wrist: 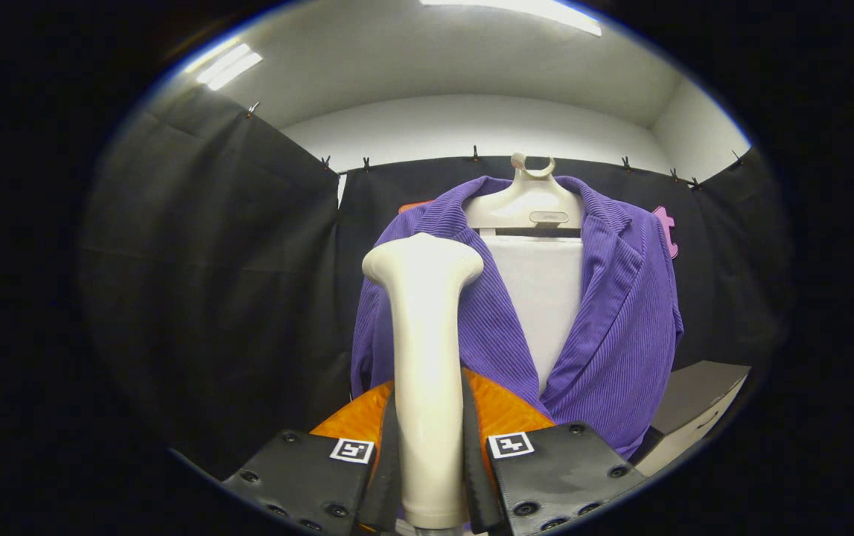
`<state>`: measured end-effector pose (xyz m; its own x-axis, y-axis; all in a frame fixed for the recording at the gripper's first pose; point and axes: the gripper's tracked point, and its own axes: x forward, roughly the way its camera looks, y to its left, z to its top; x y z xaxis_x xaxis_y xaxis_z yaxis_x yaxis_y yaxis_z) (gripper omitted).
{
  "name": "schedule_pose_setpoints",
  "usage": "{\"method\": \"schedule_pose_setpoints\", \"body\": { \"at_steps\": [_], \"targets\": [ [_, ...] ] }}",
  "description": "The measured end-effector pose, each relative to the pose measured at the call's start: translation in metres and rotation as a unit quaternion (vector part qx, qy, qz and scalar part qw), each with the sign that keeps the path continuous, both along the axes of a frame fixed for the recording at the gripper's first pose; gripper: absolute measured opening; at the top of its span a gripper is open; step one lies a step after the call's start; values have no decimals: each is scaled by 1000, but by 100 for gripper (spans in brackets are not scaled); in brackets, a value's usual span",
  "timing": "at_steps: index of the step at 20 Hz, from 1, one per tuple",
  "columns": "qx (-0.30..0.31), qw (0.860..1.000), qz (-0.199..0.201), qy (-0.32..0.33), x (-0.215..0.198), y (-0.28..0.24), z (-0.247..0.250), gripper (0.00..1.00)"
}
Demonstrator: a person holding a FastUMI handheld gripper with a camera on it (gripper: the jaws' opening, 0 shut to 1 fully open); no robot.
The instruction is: Iron the clothes twice with a garment steamer, once on the left side and once on the right side.
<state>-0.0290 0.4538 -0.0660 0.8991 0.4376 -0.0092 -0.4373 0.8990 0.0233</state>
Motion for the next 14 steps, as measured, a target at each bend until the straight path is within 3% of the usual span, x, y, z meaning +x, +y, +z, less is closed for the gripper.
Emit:
{"method": "schedule_pose_setpoints", "body": {
  "at_steps": [14],
  "targets": [
    [-18,1000,-17,14,3,-11,-31,42]
  ]
}}
